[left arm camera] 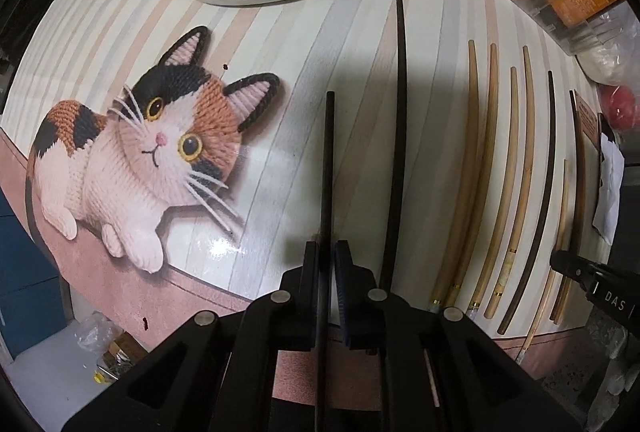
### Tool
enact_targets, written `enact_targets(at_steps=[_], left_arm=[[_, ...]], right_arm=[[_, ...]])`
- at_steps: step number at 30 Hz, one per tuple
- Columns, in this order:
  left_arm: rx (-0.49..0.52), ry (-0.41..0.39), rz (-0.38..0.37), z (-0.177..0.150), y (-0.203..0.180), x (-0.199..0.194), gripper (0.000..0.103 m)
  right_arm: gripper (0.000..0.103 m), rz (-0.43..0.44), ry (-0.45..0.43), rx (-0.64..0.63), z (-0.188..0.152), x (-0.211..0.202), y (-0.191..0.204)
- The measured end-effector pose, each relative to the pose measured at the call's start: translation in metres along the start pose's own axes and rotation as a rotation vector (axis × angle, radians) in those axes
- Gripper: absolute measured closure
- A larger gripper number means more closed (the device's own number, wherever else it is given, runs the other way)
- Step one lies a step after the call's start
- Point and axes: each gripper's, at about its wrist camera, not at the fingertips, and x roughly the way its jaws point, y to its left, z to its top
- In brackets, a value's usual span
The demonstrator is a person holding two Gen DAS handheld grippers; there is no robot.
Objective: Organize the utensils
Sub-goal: 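Grasp a dark chopstick with the left tool while the right tool grasps a light wooden chopstick, then lift both held chopsticks and carry them over the cream ribbed holder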
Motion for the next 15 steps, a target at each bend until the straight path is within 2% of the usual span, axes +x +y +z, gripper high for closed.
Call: enact_targets(at_steps=[1,2,3,5,8,10,15], left_arm=[[0.005,-0.003,0.006,0.001,0.002,0.002,0.095],[0.007,-0.004,0.011,0.015,0.003,0.0,0.095],[0.01,-0.008,0.02,0.016,-0.001,0.0,0.095],[0.018,-0.013,0.036,0.027,-0.009,-0.003,0.095],[0.043,-0.031,0.067,0.026,-0.018,-0.001,0.095],[0.044,-0.037,0.071,0.028,-0.043,-0.011,0.095],[0.051,-0.056,0.073,0.028,-0.048,-0.014,0.099]], right_arm=[[0.096,-0.014,0.006,-0.003,0.019,0.003,0.009],[0.096,-0.032,0.008,-0.011,0.02,0.004,0.011],[0.095,-0.045,0.008,-0.018,0.021,0.003,0.016],[0.095,-0.073,-0.006,-0.033,0.019,0.001,0.024],[0.095,-0.096,-0.012,-0.04,0.018,0.003,0.03],[0.095,-0.107,-0.014,-0.05,0.013,0.003,0.029],[0.095,-0.097,-0.029,-0.022,0.003,0.002,0.025]])
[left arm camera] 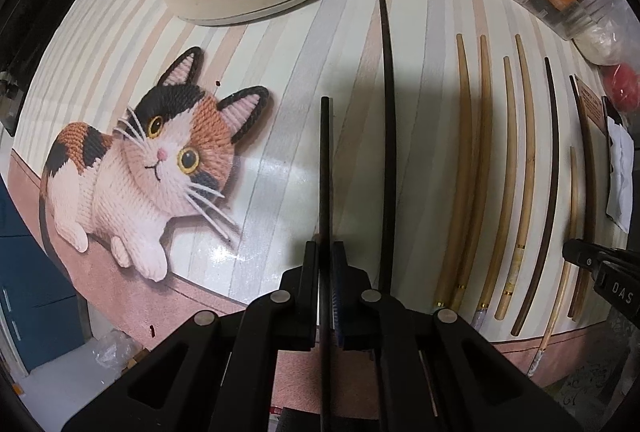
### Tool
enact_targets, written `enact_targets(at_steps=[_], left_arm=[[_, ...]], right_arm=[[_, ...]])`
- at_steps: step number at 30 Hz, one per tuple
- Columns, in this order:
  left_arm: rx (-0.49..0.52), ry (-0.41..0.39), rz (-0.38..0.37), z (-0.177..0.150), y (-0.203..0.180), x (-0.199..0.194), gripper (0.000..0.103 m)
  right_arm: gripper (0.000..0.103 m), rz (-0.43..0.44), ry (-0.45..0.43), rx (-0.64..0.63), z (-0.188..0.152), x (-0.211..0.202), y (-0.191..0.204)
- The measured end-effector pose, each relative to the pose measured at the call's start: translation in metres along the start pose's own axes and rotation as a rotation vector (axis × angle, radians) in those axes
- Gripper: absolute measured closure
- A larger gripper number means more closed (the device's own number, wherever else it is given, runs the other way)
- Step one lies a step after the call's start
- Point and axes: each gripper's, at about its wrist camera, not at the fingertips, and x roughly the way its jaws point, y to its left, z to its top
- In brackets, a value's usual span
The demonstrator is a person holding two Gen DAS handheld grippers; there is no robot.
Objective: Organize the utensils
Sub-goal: 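Lift both held chopsticks and carry them over the cream ribbed holder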
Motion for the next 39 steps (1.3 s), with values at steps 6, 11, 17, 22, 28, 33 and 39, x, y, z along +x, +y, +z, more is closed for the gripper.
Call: enact_targets(at_steps=[6,11,17,22,28,33,39], left_arm=[[-0.001,-0.029,0.0,-0.007,-0.006,-0.015,0.1],[-0.014,-0.094,-0.022,-0.014,-0.005,-0.05,0.1],[-0.028,-0.17,-0.031,-0.021,0.003,-0.089,0.1],[-0.046,-0.237,-0.036,-0.026,0.015,-0.117,0.1],[-0.079,-0.354,-0.057,-0.019,0.025,-0.159,0.1],[-0.102,-0.471,-0.083,-0.009,0.035,-0.207,0.1],[-0.141,-0.617,-0.11,0.013,0.053,-0.275,0.1]], right_arm=[[0.096,0.048,-0.053,0.036,-0.02,-0.006,-0.022],[0.096,0.117,-0.123,0.049,-0.032,-0.031,-0.026],[0.096,0.171,-0.209,0.029,-0.042,-0.065,-0.019],[0.096,0.218,-0.285,0.026,-0.05,-0.095,-0.018],[0.096,0.28,-0.406,0.007,-0.046,-0.143,-0.006],[0.096,0.35,-0.513,-0.02,-0.034,-0.195,0.009],[0.096,0.433,-0.643,-0.082,-0.005,-0.265,0.04]])
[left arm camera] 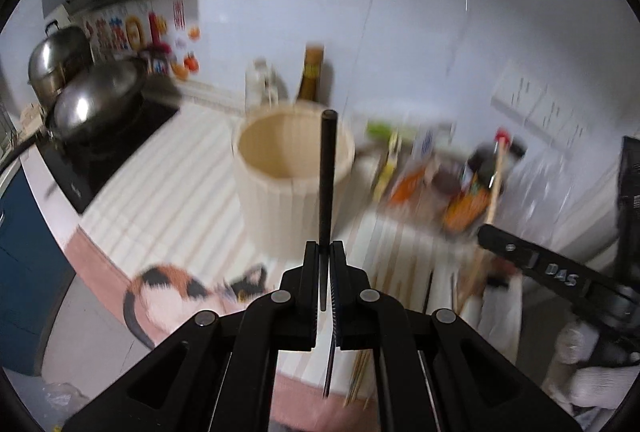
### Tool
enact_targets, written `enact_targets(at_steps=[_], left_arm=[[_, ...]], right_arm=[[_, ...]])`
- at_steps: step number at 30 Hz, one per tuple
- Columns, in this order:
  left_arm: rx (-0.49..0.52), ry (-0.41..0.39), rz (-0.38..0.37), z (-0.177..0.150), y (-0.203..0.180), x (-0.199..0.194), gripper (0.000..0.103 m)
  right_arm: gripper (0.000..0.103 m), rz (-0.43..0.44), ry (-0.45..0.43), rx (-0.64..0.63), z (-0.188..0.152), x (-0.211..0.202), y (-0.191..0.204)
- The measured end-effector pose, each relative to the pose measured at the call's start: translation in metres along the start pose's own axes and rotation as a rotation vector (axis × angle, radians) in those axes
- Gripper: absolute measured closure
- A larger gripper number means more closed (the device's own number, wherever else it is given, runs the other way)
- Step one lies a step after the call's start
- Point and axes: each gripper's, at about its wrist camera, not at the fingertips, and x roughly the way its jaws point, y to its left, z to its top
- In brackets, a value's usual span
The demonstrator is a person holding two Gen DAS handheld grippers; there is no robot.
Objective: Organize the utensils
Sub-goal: 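Lift both held chopsticks and carry them over the cream ribbed holder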
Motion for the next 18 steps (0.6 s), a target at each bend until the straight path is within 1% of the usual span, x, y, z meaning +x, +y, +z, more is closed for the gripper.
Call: enact_targets(at_steps=[3,6,11,14,18], left_arm=[[-0.017,-0.061,-0.007,0.03,0.004,-0.017,0.1],[-0.024,-0.118,0.003,0.06,0.007,-0.03,0.1],[-0.024,-0.166,0.052,0.105,0.009,-0.029,0.1],[-0.029,-0.161,0.075,0.125,0.014,-0.015,0.1],[-0.056,-0.107,0.095,0.139,0.028,0.019,0.1]], right_arm=[[0.096,0.038,-0.051,-0.027,0.033,-0.006,0.021],[0.096,0.066,-0.103,-0.048,0.065,-0.013,0.04],[0.096,0.09,-0.17,-0.076,0.116,-0.007,0.067],[0.096,0.102,-0.191,-0.082,0.136,0.003,0.08],[0.096,0.114,-0.197,-0.089,0.155,0.035,0.09]])
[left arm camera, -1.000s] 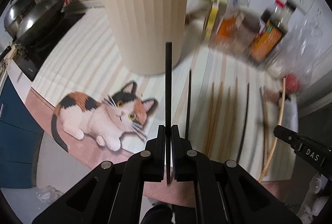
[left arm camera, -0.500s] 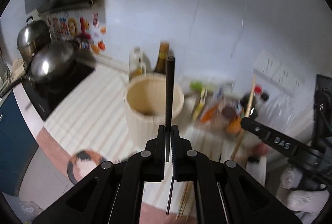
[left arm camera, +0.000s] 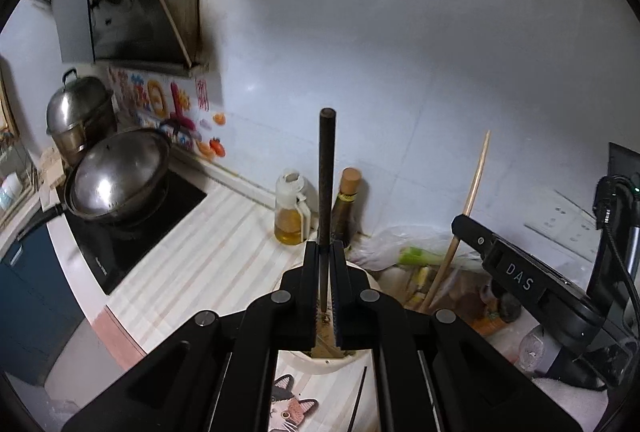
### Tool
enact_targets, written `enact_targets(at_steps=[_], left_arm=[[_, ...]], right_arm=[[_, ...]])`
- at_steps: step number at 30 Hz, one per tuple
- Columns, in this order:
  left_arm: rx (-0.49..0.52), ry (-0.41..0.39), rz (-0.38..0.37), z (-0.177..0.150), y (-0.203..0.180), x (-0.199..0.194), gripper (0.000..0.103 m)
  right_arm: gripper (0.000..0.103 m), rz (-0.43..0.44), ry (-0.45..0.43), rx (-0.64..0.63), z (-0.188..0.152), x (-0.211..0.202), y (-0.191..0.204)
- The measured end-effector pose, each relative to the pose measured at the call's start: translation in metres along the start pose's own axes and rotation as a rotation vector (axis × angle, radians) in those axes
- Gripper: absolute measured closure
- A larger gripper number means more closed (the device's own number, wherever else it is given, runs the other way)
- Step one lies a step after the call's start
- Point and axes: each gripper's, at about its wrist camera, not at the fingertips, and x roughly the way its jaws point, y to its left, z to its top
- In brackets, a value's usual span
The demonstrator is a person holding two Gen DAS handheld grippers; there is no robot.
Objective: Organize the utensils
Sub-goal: 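Lift both held chopsticks and carry them over the cream ribbed holder, then open both tools to drop the chopsticks into the holder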
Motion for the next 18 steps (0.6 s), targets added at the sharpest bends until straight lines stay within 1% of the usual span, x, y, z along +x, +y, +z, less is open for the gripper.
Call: enact_targets(at_steps=[4,8,10,14,18], left_arm=[[-0.028,0.08,0.015,-0.004,0.01,0.036,0.1],[-0.062,0.17,0.011,-0.021,0.023,0.07,0.1],[-0.076,0.207,0.006,-0.028,0.027,0.082,0.1],[-0.099,0.26,-0.006,-0.038,0.031,0.1,0.1],[-0.105,0.289,-0.012,-0.042,0.033,0.114,0.1]], right_arm=[[0.096,0.007,0.009,-0.015,-0.005,0.036,0.001],[0.096,0.015,0.043,-0.052,-0.018,0.067,-0.001],[0.096,0.013,0.065,-0.061,-0.025,0.076,-0.002],[0.096,0.02,0.114,-0.084,-0.035,0.094,-0.001],[0.096,0.022,0.162,-0.113,-0.043,0.104,0.002]])
